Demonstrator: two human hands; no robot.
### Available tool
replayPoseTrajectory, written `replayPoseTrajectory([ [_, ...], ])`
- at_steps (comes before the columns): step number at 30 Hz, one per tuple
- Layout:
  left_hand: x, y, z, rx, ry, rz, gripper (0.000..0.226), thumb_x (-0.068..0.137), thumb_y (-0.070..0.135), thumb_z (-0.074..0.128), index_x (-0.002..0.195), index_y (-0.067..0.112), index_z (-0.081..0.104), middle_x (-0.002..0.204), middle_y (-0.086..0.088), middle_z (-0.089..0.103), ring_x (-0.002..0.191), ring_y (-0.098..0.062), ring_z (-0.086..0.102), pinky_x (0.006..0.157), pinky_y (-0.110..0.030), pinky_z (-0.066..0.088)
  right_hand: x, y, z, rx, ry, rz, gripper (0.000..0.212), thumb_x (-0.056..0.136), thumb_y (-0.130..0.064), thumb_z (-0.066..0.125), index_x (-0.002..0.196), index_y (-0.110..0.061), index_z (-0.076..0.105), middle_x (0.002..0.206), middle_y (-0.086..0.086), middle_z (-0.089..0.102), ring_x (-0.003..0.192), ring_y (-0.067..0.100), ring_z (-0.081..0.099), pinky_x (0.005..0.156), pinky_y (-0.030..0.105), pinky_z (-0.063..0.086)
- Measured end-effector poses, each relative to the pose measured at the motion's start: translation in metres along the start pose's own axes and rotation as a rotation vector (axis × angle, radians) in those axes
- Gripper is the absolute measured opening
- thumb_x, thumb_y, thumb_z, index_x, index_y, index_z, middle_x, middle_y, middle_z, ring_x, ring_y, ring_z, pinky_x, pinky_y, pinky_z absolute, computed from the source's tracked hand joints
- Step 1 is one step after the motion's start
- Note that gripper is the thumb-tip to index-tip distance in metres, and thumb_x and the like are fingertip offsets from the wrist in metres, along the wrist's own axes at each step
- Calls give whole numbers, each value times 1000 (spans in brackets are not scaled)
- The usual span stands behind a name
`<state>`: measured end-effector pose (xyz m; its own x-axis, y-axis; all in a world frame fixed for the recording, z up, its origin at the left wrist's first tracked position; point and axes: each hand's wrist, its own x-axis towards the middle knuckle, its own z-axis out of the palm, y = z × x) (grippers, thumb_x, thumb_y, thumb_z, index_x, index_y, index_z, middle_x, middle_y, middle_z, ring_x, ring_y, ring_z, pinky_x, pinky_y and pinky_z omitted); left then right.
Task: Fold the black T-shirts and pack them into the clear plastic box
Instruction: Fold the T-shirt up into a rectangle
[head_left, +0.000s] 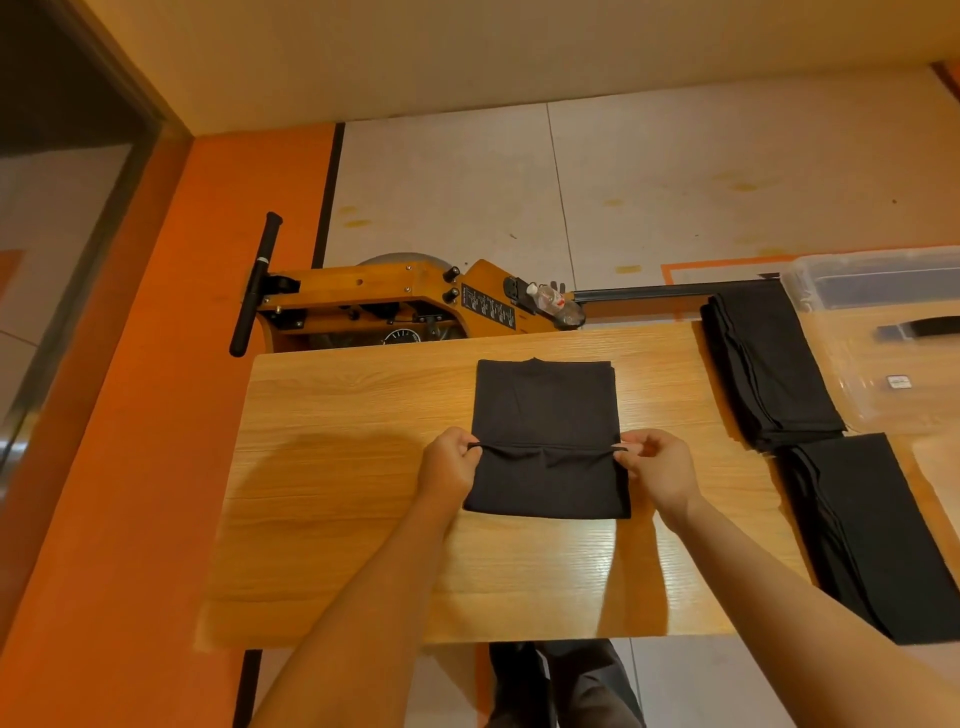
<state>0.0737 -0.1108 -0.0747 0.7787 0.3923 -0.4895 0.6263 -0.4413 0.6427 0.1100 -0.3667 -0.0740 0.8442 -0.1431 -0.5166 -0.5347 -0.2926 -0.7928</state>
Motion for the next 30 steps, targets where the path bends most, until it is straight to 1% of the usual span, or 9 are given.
replayPoseTrajectory([
  [4, 3, 3, 2, 72, 38, 0, 15, 96, 18, 57, 107, 10, 61, 97, -4, 61, 87, -15, 55, 70, -24, 42, 9, -2, 4, -15, 9, -14, 15, 90, -4, 66, 102, -13, 64, 98, 3, 67, 93, 19, 64, 85, 37, 57],
  [9, 2, 6, 4, 108, 76, 28, 14, 98, 23, 54, 104, 11, 59, 90, -1, 57, 83, -13, 53, 57, -20, 36, 15, 2, 7, 6, 26, 7, 16, 89, -6, 68, 103, -10, 65, 93, 3, 68, 91, 20, 66, 84, 38, 57],
  [13, -3, 5, 5, 41, 104, 4, 22, 98, 33, 52, 95, 11, 54, 84, -2, 57, 78, -17, 54, 61, -25, 41, 13, 7, 9, 4, 51, 7, 17, 88, -11, 70, 102, -13, 62, 94, 4, 68, 91, 21, 66, 85, 40, 57],
  [16, -8, 2, 5, 16, 82, -54, 27, 95, 36, 56, 108, 12, 53, 98, -4, 61, 88, -18, 57, 73, -31, 48, 10, 10, 10, -46, 61, -4, 23, 89, -16, 70, 109, -16, 59, 97, 1, 67, 91, 19, 65, 86, 41, 58],
  [19, -13, 0, 6, 24, 39, -85, 41, 92, 27, 63, 127, 14, 46, 116, -7, 59, 104, -22, 58, 77, -25, 47, 7, 13, 12, -86, 75, 0, 35, 88, -16, 71, 121, -13, 58, 103, 2, 66, 97, 22, 64, 87, 43, 58],
  [21, -17, 0, 7, 34, 35, -65, 47, 92, 22, 64, 133, 16, 43, 123, -9, 58, 108, -22, 58, 78, -23, 45, 3, 14, 12, -81, 92, -3, 39, 87, -15, 72, 123, -11, 58, 99, 4, 67, 95, 20, 65, 89, 43, 57],
  [25, -26, -2, 9, 26, 58, -57, 46, 94, 21, 60, 136, 16, 41, 122, -10, 59, 93, -14, 55, 73, -22, 45, -14, 19, 13, -72, 118, -10, 39, 88, -15, 71, 124, -9, 56, 84, 4, 68, 85, 13, 64, 90, 35, 54],
  [28, -31, -7, 12, 8, 63, -59, 46, 94, 21, 60, 136, 16, 40, 125, -14, 58, 105, -24, 60, 78, -26, 50, -27, 25, 14, -108, 133, -19, 38, 89, -13, 70, 124, -9, 56, 84, 2, 65, 81, 9, 61, 84, 29, 51],
  [30, -35, -10, 13, 7, 62, -62, 47, 94, 17, 61, 136, 15, 40, 125, -14, 58, 106, -24, 59, 79, -25, 49, -32, 29, 14, -117, 135, -20, 37, 89, -9, 68, 124, -8, 56, 84, 1, 64, 80, 9, 60, 80, 25, 49],
])
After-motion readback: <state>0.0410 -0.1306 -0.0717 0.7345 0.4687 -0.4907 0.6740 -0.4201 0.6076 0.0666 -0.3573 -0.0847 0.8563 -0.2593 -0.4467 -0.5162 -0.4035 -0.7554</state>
